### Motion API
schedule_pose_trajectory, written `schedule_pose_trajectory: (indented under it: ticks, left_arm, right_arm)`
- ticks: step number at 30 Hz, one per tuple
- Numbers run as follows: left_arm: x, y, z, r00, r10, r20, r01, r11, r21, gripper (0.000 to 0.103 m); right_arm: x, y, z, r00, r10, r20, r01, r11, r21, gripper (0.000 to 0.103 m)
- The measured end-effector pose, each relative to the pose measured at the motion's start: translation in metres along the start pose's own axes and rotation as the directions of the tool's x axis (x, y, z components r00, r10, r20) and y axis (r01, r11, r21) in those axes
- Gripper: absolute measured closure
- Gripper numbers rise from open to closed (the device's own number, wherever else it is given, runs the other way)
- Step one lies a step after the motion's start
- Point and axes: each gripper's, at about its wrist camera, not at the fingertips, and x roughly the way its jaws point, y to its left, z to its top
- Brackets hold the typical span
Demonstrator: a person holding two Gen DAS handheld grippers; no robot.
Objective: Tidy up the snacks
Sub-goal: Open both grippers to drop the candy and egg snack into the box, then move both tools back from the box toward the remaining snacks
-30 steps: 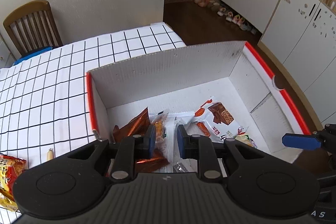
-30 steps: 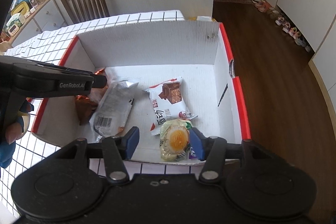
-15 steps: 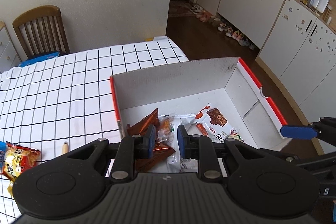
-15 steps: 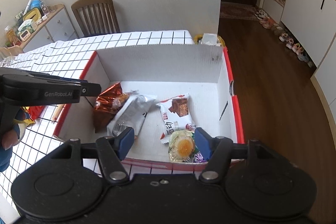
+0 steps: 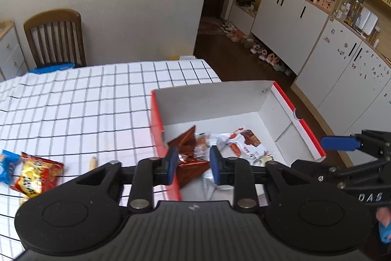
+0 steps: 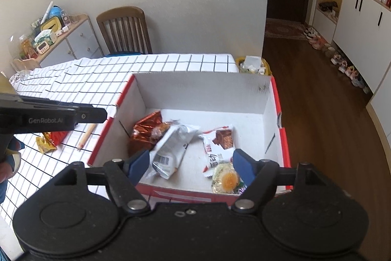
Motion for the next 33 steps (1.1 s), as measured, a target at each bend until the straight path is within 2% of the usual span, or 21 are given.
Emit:
schedule_pose_trajectory:
  ticks: [2,3,4,10,16,17,18,20,25,33]
  left_arm:
    - [-0.009,0.005,-0.003,1.0,0.008,0.017,-0.008,1.0,0.003,0.053]
    - [-0.014,0.008,-0.005,0.999,0.01,0.032,-0.01,1.0,0.002,0.04]
    - [-0.02,0.011,-0.007,0.999,0.016,0.05,-0.016,1.0,0.002,0.034]
    - [-0.044,0.034,-0.018,0.997,0.01,0.077,-0.01,1.0,0.004,0.033]
    - [-0.061,0.063,-0.032,0.997,0.014,0.072,-0.014,1.0,0.009,0.033]
    - [-0.064,0.068,-0.034,0.997,0.015,0.075,-0.016,1.0,0.012,0.032]
    - [-0.067,0.073,-0.036,0.997,0.019,0.077,-0.02,1.0,0.017,0.026]
    - [-0.073,0.085,-0.041,0.996,0.026,0.09,-0.028,0.999,0.018,0.021]
    - [-0.083,0.12,-0.049,0.993,0.043,0.107,-0.047,0.999,0.028,0.021]
    - [-0.09,0.189,-0.058,0.995,0.049,0.086,-0.049,0.999,0.008,0.021]
  right_arm:
    - [-0.003,0.004,0.002,1.0,0.012,0.008,-0.012,1.0,0.001,0.023]
    - [-0.004,0.007,0.002,1.0,0.016,0.012,-0.016,1.0,0.0,0.023]
    - [-0.005,0.011,0.003,1.0,0.022,0.016,-0.022,1.0,-0.003,0.022]
    - [-0.013,0.037,0.005,0.998,0.039,0.048,-0.038,0.999,-0.029,0.017]
    - [-0.019,0.067,0.004,0.995,0.055,0.078,-0.053,0.998,-0.037,0.003]
    - [-0.019,0.073,0.004,0.995,0.06,0.077,-0.058,0.998,-0.034,0.001]
    - [-0.019,0.079,0.004,0.995,0.066,0.078,-0.064,0.997,-0.034,0.0]
    - [-0.02,0.093,0.003,0.994,0.076,0.076,-0.073,0.996,-0.045,0.0]
    - [-0.016,0.131,0.001,0.994,0.086,0.071,-0.081,0.994,-0.071,0.0]
    - [0.004,0.185,0.001,0.996,0.08,0.041,-0.077,0.996,-0.05,0.0]
